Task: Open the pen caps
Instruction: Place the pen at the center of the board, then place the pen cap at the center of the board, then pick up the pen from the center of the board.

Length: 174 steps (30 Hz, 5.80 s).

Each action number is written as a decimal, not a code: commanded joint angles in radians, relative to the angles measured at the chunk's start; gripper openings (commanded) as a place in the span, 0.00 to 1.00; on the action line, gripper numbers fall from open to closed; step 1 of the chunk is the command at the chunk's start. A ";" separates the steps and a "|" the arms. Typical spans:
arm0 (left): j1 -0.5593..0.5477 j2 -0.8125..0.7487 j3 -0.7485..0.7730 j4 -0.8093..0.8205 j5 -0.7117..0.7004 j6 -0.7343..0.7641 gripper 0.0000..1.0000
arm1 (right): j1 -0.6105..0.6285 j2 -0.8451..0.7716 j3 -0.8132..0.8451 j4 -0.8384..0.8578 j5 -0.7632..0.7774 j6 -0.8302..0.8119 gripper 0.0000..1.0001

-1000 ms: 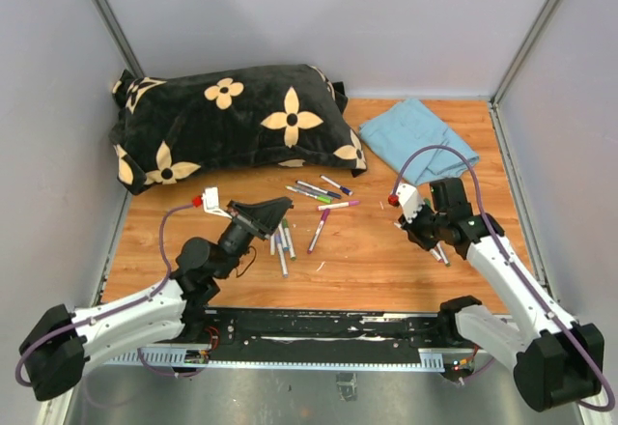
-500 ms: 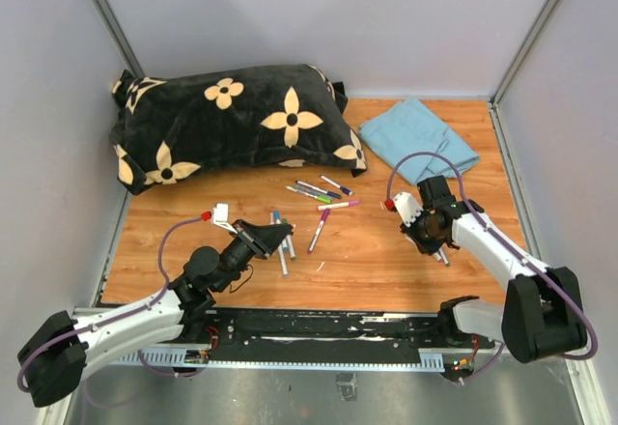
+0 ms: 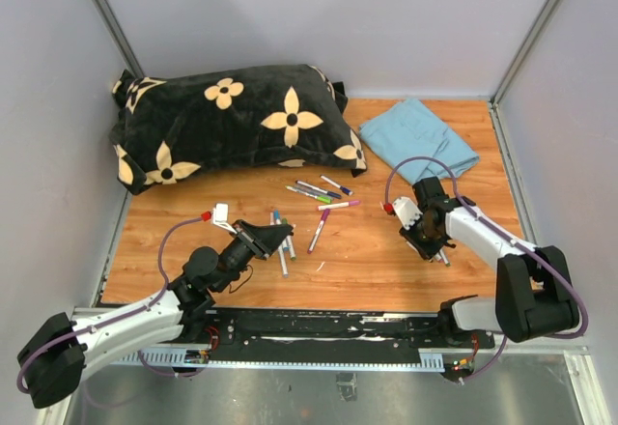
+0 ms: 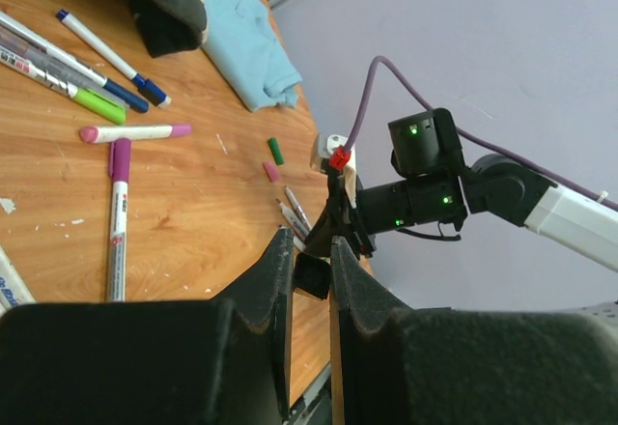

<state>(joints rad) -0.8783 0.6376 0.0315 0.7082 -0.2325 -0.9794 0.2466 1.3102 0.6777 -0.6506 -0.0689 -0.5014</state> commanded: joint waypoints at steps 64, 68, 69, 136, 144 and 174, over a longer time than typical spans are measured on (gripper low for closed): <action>-0.304 1.273 1.095 -0.602 -0.222 0.021 0.00 | -0.103 -0.275 0.078 -0.037 -0.020 0.020 0.45; -0.304 1.313 1.136 -0.607 -0.232 0.042 0.00 | -0.108 -0.278 0.078 -0.037 -0.019 0.020 0.45; -0.304 1.325 1.152 -0.615 -0.236 0.048 0.00 | -0.109 -0.278 0.077 -0.037 -0.019 0.020 0.45; -0.215 0.336 0.404 -0.445 -0.262 0.672 0.97 | -0.116 -0.439 0.074 -0.120 -0.426 -0.169 0.58; -0.197 0.332 0.396 -0.505 -0.243 0.655 0.99 | -0.036 -0.430 0.069 -0.119 -0.443 -0.193 0.63; -0.106 0.695 0.595 -0.658 -0.214 0.654 0.95 | -0.032 -0.425 0.072 -0.135 -0.437 -0.211 0.66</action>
<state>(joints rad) -0.9943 1.2961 0.5846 0.0727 -0.4435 -0.3378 0.1875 0.8829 0.7300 -0.7616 -0.4938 -0.7044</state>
